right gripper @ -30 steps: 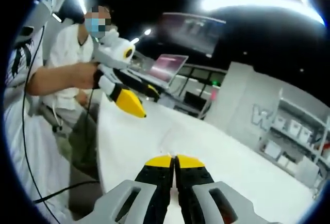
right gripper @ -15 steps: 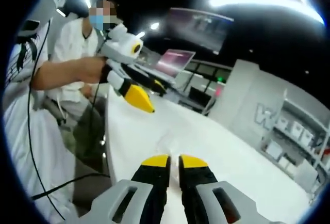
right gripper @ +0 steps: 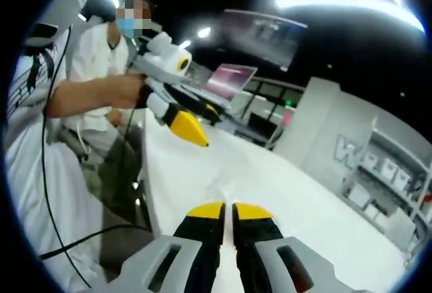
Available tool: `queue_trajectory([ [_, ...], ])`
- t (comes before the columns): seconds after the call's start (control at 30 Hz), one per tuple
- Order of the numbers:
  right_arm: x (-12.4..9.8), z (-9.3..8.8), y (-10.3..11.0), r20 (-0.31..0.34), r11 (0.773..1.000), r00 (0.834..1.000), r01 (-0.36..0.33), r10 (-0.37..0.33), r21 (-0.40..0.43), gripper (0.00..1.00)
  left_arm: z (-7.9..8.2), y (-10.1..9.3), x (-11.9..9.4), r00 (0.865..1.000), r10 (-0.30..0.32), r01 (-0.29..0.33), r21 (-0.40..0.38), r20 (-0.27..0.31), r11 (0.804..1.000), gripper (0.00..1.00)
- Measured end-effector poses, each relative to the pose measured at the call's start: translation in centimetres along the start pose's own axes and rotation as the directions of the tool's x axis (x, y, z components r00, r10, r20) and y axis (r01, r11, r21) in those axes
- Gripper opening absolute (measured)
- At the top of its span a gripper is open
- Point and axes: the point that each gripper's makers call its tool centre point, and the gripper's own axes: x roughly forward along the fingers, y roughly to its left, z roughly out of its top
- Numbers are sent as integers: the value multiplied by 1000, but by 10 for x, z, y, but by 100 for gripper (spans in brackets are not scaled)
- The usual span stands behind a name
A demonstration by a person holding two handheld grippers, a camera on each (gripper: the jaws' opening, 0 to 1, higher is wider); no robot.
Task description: Open the resealable bag by pulling the two sides of the seal apart until the entire bag opening is separated and visibly accessible.
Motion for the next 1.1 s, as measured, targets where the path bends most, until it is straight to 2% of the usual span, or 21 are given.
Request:
queue_trajectory([
  [0.33,-14,-2,12,-18,1000,1000,-6,6,12,1,-3,0,-1,1000,-5,5,-4,2,1000,97],
  [0.57,-14,12,8,13,1000,1000,25,-25,17,3,-4,-1,-1,1000,-6,6,-4,4,1000,97],
  [0.8,-5,23,14,32,1000,999,30,-29,-6,4,-7,2,-4,1000,3,-3,-10,3,1000,97],
  [0.97,2,23,15,18,999,999,35,-35,-12,4,-9,3,-6,1000,8,-8,-17,6,1000,97],
  [1.1,9,26,18,2,998,999,42,-42,-53,4,-10,3,-6,1000,11,-11,-21,5,1000,97],
])
